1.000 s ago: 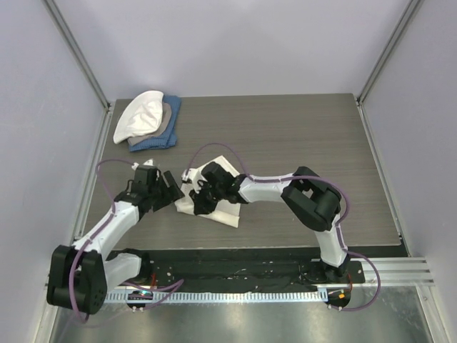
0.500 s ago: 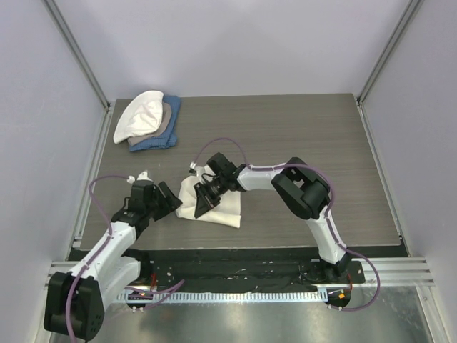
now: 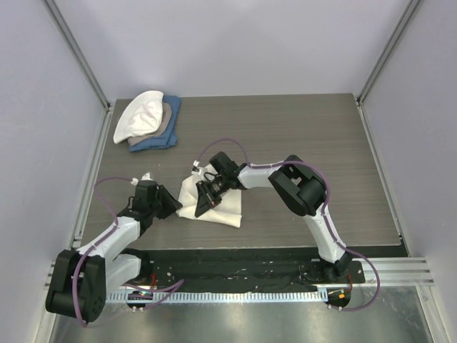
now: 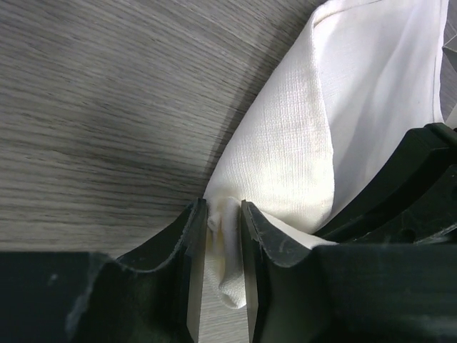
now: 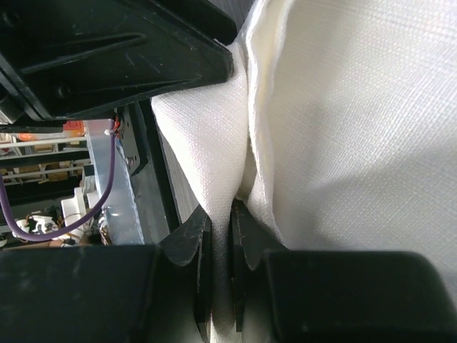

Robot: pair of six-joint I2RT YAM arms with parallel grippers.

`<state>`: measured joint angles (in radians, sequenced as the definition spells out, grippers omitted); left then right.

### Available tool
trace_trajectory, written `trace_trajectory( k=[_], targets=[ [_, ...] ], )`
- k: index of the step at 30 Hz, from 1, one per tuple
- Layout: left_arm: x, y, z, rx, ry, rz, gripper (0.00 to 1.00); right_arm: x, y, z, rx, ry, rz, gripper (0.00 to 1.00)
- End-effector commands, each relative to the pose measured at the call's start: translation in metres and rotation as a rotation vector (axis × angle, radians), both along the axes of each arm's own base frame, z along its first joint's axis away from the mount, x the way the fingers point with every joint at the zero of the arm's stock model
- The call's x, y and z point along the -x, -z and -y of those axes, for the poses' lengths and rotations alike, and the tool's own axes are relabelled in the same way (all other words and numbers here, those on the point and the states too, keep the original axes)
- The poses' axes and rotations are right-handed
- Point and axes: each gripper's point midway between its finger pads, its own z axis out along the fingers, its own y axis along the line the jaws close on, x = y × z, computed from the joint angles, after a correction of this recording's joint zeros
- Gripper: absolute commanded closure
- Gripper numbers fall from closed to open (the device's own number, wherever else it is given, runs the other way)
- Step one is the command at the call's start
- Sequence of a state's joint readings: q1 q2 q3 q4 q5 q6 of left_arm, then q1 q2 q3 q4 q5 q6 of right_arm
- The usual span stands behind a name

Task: Fold the napkin, place the utensils inside, and roll it up
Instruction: Roll the napkin with the utensil

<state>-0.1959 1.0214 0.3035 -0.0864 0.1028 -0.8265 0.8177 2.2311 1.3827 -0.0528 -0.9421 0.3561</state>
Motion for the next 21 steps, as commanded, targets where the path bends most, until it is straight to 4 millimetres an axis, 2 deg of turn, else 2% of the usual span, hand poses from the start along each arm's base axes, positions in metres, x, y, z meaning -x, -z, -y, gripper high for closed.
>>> trace_trajectory(
  k=[1,6,7,8,9,11,12,14,15,16,18,19,21],
  targets=[
    [-0.009,-0.001,0.003,0.017,0.001,0.037,0.78,-0.003,0.021,0.006,0.075,0.038,-0.025,0.85],
    [-0.009,0.003,0.003,0.009,0.007,0.005,0.93,-0.006,0.007,0.005,0.056,0.046,0.004,0.84],
    [-0.006,0.005,0.002,0.002,0.014,-0.012,1.0,-0.007,0.002,0.004,0.05,0.048,0.015,0.83],
    [-0.008,0.003,0.003,-0.001,0.016,-0.013,1.0,-0.008,-0.002,0.005,0.046,0.051,0.029,0.82],
    [-0.007,0.005,0.002,-0.007,0.017,-0.027,1.0,-0.01,-0.015,0.004,0.029,0.055,0.058,0.78],
    [-0.007,0.003,0.002,-0.016,0.032,-0.043,1.0,-0.014,-0.025,0.006,0.028,0.062,0.114,0.7],
    [-0.006,0.004,0.003,-0.017,0.037,-0.056,1.0,-0.016,-0.041,0.008,0.005,0.058,0.168,0.59],
    [-0.007,0.002,0.005,-0.021,0.058,-0.069,1.0,-0.023,-0.051,0.011,0.019,0.077,0.258,0.51],
    [-0.006,0.004,0.006,-0.022,0.064,-0.085,1.0,-0.025,-0.065,0.015,0.02,0.086,0.305,0.45],
    [-0.006,0.004,0.007,-0.019,0.076,-0.092,1.0,-0.033,-0.068,0.019,0.038,0.098,0.391,0.42],
    [-0.008,0.002,0.009,-0.018,0.092,-0.103,1.0,-0.033,-0.069,0.025,0.071,0.104,0.482,0.36],
    [-0.007,0.004,0.01,-0.018,0.097,-0.117,1.0,-0.034,-0.085,0.026,0.049,0.101,0.574,0.34],
    [-0.009,0.002,0.012,-0.017,0.112,-0.123,1.0,-0.036,-0.076,0.033,0.115,0.144,0.733,0.31]
  ],
)
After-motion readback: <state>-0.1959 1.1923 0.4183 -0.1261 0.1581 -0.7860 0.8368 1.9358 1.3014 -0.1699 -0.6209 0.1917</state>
